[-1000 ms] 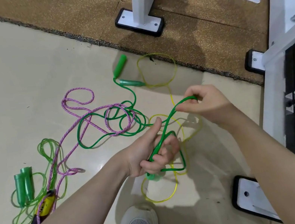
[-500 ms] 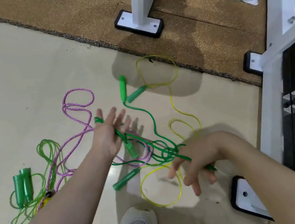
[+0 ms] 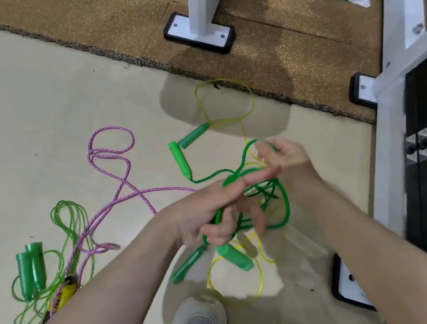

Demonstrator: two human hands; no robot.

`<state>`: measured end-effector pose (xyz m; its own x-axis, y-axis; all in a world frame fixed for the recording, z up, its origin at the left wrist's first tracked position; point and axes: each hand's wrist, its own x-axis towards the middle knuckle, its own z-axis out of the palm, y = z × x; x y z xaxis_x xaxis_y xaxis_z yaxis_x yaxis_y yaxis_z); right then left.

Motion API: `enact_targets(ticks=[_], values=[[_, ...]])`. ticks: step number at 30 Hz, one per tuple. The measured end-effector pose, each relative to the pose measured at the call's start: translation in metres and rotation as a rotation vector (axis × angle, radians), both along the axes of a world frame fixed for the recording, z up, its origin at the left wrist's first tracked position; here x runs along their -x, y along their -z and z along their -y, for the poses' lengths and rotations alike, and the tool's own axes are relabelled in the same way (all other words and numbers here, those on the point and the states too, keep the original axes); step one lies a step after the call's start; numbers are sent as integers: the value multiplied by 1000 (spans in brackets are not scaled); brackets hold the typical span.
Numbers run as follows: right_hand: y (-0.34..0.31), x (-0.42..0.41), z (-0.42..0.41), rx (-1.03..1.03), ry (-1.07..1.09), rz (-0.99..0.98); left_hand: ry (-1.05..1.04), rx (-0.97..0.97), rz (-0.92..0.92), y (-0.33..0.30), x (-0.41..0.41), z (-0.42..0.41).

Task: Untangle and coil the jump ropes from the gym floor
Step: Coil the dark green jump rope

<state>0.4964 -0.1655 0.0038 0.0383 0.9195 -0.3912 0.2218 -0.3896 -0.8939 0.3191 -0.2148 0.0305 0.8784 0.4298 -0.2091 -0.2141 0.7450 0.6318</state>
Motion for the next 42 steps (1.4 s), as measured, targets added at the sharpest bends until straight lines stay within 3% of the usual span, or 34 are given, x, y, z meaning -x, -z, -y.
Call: enact_targets(ticks=[3, 8, 10, 12, 14, 16, 17, 19, 21, 22, 24, 27, 31, 32, 39, 42], values=[[17, -5, 20, 254, -373, 185, -274, 68, 25, 0, 10, -10], [-9, -8, 39, 648, -1082, 177, -875, 285, 8, 27, 37, -19], [-20, -10, 39, 695, -1220, 184, -1109, 331, -13, 41, 55, -22], [-28, -12, 35, 672, -1224, 148, -1179, 304, -96, 49, 69, -21], [-35, -12, 28, 603, -1163, 148, -1108, 289, -180, 51, 72, -17], [-28, -14, 18, 448, -861, 241, -1003, 351, -217, 52, 71, -13], [-24, -18, 12, 375, -625, 291, -894, 394, -152, 53, 71, -11], [-8, -31, 5, 237, -296, 439, -627, 457, 153, 54, 66, -7], [1, -41, 8, 287, -407, 738, -489, 451, 199, 52, 64, -1], [4, -41, 10, 288, -506, 787, -396, 443, 231, 51, 58, 1], [-1, -27, 14, 155, -528, 575, -263, 452, 257, 43, 43, 3], [-23, 7, 19, 8, -421, 50, -206, 468, 194, 32, 32, 4], [-21, 20, 20, 47, -436, -307, -160, 488, 259, 19, 27, -3], [-20, 19, 19, 84, -436, -320, -160, 489, 271, 18, 28, -5], [-18, 23, 23, -191, -623, 65, 0, 573, 447, 39, 29, -8], [-16, 27, 24, -452, -765, 536, -29, 586, 164, 35, 26, -8]])
